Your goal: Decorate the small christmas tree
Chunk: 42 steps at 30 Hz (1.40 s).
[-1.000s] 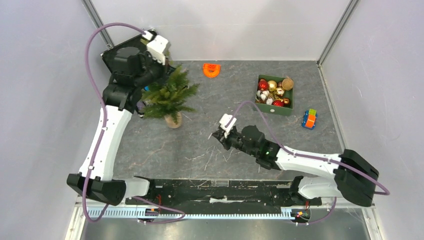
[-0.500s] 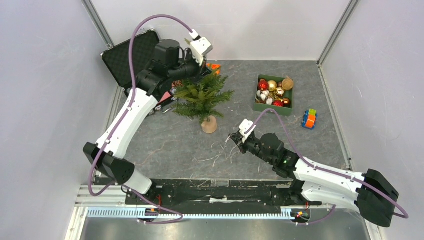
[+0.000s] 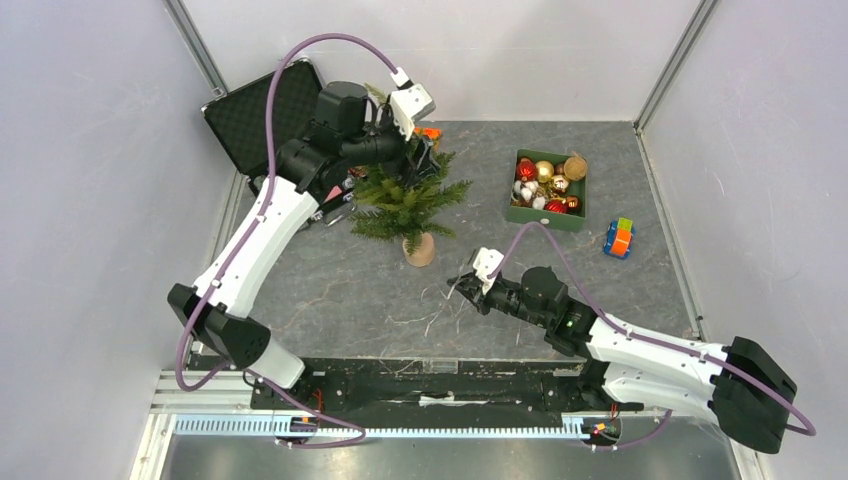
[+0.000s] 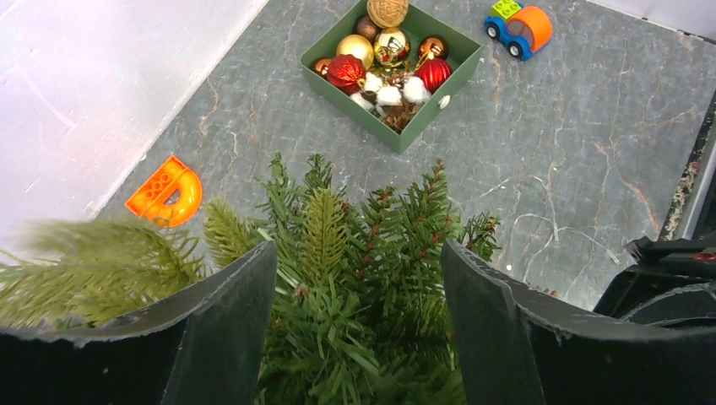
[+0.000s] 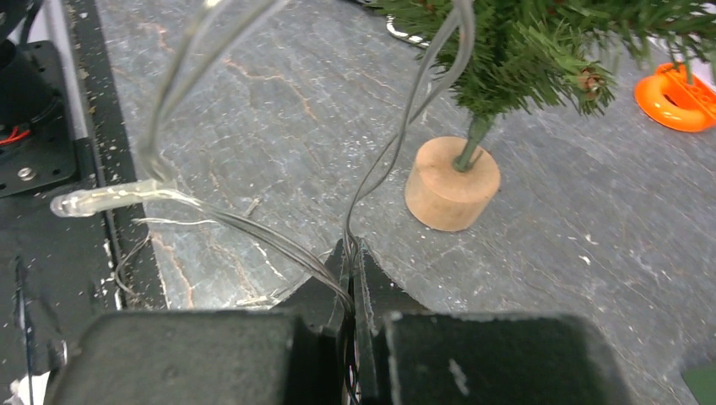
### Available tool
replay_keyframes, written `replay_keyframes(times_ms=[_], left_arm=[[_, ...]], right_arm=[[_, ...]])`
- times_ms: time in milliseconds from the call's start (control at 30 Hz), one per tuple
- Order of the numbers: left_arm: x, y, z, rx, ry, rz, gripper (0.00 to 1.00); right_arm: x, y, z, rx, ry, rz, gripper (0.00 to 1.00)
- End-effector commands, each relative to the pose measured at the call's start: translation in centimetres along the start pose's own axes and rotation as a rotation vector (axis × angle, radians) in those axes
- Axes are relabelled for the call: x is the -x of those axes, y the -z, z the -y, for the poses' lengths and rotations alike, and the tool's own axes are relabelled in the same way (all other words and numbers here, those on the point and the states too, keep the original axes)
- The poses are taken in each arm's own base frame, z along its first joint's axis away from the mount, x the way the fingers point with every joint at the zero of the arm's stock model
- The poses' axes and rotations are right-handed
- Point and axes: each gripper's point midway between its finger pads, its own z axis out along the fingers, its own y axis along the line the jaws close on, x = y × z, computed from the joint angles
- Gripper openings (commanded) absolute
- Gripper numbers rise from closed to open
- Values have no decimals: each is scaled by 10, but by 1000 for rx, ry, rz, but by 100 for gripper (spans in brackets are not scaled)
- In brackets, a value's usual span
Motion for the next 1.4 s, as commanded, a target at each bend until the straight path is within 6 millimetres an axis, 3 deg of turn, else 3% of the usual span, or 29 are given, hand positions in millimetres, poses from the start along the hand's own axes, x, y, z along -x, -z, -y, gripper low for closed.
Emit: replay_keyframes(times_ms=[0,233,433,633,733,767,867,967,1133,1367], left_arm=[[31,41,4,57,-38,72,78],[43,77,7,115,-120,98,81],[46,95,38,12,-109,150,82],[49,116,52,-8,-129,170,83],[45,140,75,-66,-153,166,83],[40,149,87,-110,-167,161,79],[9,181,134,-272,-201,133,69],[-21,201,168,-404,-183,84,71],[-37,187,175,-455,-81,64,80],[-14,159,182,-546,40,151,82]], right_arm=[[19,-5,-14,99,45,61,0],[36,-6,-18,141,77,54,0],[48,-3,-14,131,95,45,0],[71,-1,-21,190,114,46,0],[100,3,-33,261,139,70,0],[111,6,-40,299,145,89,0],[153,20,-59,403,163,184,0],[197,33,-67,455,175,281,0],[263,44,-78,536,198,421,0],[305,34,-86,600,177,512,0]])
